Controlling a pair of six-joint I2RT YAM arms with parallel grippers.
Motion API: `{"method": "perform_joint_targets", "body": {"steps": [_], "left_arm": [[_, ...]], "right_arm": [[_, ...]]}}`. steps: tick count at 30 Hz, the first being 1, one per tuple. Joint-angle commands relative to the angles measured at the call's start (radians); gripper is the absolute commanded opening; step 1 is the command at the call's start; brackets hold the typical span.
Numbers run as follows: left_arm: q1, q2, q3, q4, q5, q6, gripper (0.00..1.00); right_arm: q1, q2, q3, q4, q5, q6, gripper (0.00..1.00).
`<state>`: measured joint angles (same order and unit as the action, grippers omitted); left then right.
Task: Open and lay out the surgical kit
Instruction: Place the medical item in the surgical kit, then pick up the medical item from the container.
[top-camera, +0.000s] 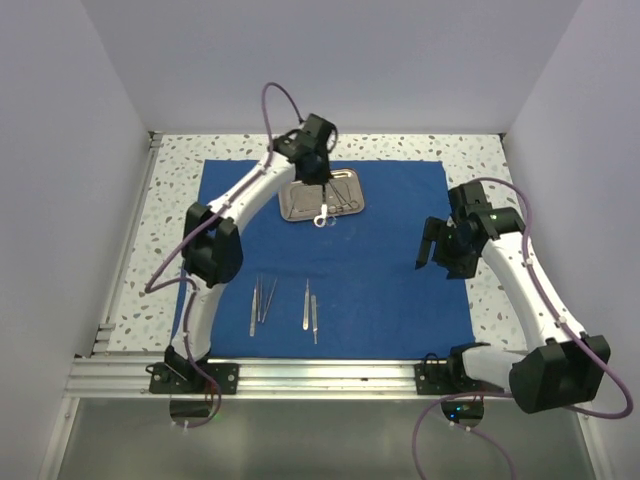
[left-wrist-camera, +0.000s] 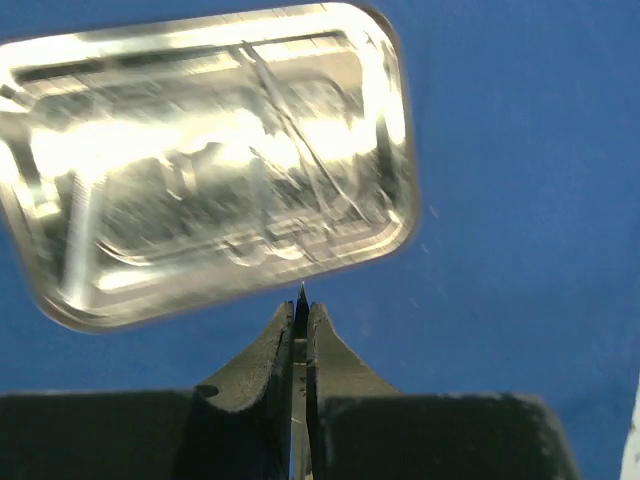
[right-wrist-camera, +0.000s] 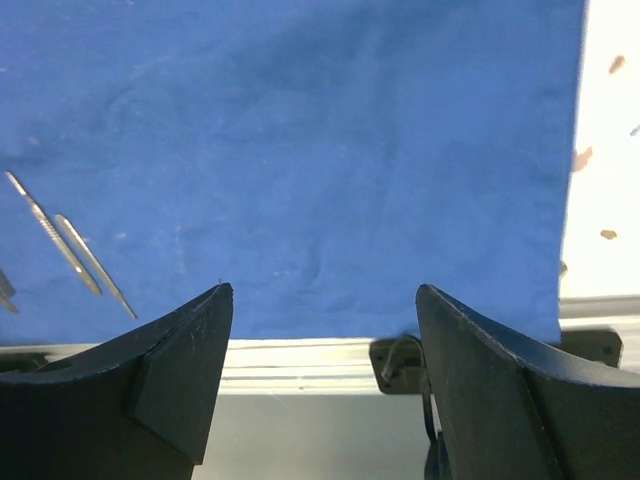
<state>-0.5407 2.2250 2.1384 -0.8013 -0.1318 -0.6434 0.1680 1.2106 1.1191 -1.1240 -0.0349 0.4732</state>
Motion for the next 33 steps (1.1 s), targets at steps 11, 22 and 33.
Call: {"method": "perform_joint_targets", "body": {"steps": [11, 22, 33], "left_arm": [[-0.545, -0.134, -0.255, -0.064, -0.222, -0.472, 0.00], [-0.620, -0.097, -0.301, -0.026, -0.227, -0.545, 0.43], [-0.451, -0.145, -0.175, -0.047, -0.279, -0.233, 0.52]], "right_arm": [[0.008, -0.221, 0.047, -0.261, 0.135, 0.094, 0.81], [0.034, -0.322, -0.018, -0.284, 0.101, 0.074, 0.82], [0.038, -0.293, 0.019, -0.244, 0.063, 0.059, 0.81]]}}
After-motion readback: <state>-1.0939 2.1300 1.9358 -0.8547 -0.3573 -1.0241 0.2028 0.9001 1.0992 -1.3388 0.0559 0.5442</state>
